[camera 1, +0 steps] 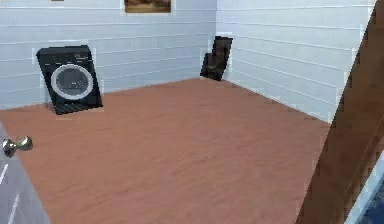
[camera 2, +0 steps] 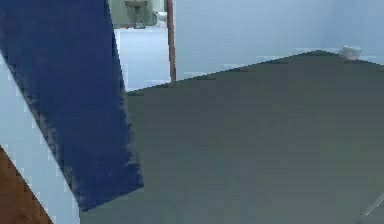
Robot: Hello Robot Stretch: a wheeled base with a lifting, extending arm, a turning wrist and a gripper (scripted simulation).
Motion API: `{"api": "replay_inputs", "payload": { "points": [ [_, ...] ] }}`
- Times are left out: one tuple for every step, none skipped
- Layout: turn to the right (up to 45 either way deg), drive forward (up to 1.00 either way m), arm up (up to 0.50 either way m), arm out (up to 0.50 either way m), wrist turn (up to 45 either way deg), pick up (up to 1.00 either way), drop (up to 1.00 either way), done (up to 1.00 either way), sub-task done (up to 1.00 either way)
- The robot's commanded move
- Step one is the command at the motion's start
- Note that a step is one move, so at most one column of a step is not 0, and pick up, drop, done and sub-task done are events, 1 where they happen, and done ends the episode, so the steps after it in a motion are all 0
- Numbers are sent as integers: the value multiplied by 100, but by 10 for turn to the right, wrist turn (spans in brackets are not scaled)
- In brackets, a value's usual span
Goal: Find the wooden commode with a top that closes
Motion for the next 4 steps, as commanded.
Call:
{"api": "replay_inputs", "payload": {
  "points": [
    [0,65,0,0,0,0,0,0,0],
    [60,0,0,0,0,0,0,0,0],
    [0,100,0,0,0,0,0,0,0],
    [0,100,0,0,0,0,0,0,0]
  ]
}}
